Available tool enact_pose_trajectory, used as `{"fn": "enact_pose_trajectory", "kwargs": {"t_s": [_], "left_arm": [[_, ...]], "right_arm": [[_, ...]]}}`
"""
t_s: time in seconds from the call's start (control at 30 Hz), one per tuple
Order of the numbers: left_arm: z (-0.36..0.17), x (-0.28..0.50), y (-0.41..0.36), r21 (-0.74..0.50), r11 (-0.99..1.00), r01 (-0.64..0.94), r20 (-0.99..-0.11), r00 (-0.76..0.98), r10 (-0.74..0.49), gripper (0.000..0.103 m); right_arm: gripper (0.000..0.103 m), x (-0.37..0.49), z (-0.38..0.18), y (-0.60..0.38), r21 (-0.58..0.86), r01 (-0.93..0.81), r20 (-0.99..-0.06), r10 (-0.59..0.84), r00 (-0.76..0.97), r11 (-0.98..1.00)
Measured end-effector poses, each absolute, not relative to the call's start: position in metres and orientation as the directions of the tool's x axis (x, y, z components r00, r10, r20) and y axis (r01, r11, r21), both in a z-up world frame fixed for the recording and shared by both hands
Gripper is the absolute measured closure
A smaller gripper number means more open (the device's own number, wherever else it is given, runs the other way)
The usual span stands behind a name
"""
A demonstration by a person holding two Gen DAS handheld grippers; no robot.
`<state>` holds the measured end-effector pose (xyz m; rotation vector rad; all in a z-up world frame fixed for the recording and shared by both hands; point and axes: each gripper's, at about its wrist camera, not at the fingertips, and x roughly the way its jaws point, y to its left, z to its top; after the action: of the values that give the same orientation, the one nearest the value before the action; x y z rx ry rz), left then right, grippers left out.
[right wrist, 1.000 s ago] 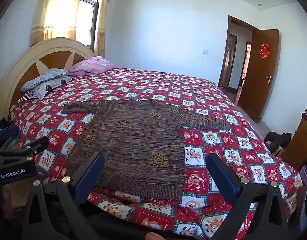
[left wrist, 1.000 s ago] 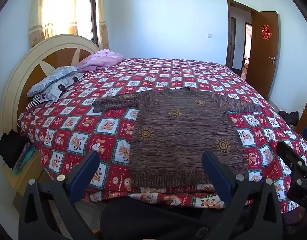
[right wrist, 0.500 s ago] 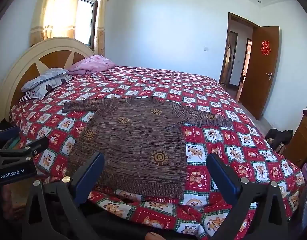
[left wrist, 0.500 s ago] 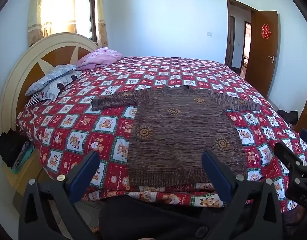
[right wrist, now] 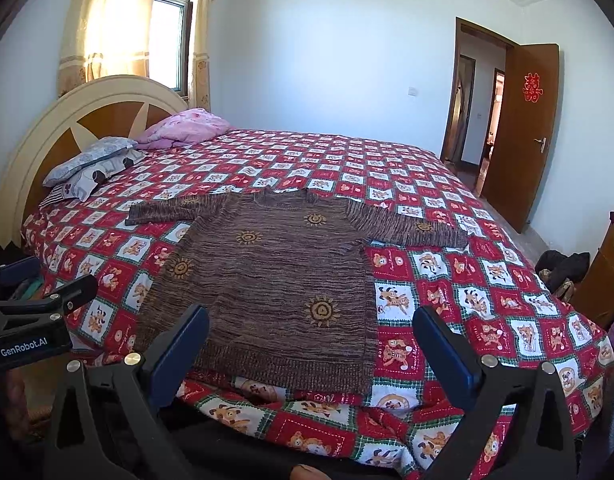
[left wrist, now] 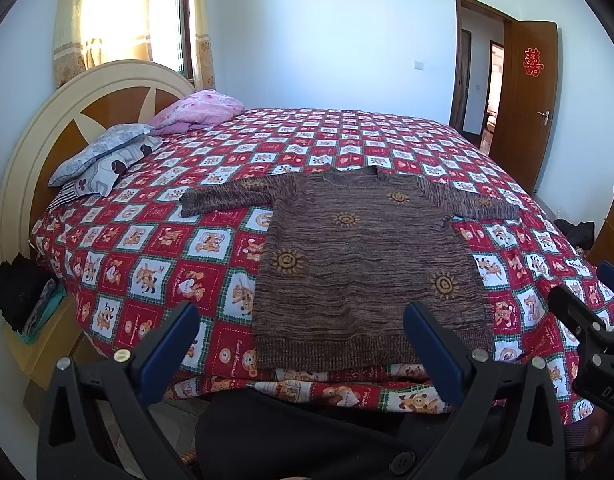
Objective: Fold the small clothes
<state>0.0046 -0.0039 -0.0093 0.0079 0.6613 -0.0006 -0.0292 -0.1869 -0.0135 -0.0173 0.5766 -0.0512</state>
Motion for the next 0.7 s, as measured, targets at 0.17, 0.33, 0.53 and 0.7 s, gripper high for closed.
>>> {"fn": "enact_pose_trajectory", "kwargs": {"t_s": [0.17,0.33,0.53,0.7], "left_arm": [[-0.0091,0.005,-0.0042,0.008,1.0,0.004,-0.615,0.788,0.002,0.0],[-0.009,0.005,-0.0039,0.008,1.0,0.004,-0.615,0.788,0.002,0.0],[-0.0111,0.0056,-0.0057,0.01,1.0,0.008,-0.621,0.784,0.0,0.0],[-0.0124,0.0048,-0.0071,0.01,1.0,0.009,-0.623,0.782,-0.001,0.0]], "right_arm": [[0.001,-0.0284,-0.0137,-0.1891,-0.025,0.044,-0.549,-0.05,0.835,0.999],[0.001,-0.0268,-0.0144,-0.189,-0.024,0.039,-0.552,-0.046,0.833,0.999],[0.001,-0.0262,-0.017,-0.1884,-0.022,0.035,-0.558,-0.041,0.829,0.999],[0.001,-0.026,-0.0175,-0.1893,-0.02,0.032,-0.561,-0.038,0.827,0.999]]}}
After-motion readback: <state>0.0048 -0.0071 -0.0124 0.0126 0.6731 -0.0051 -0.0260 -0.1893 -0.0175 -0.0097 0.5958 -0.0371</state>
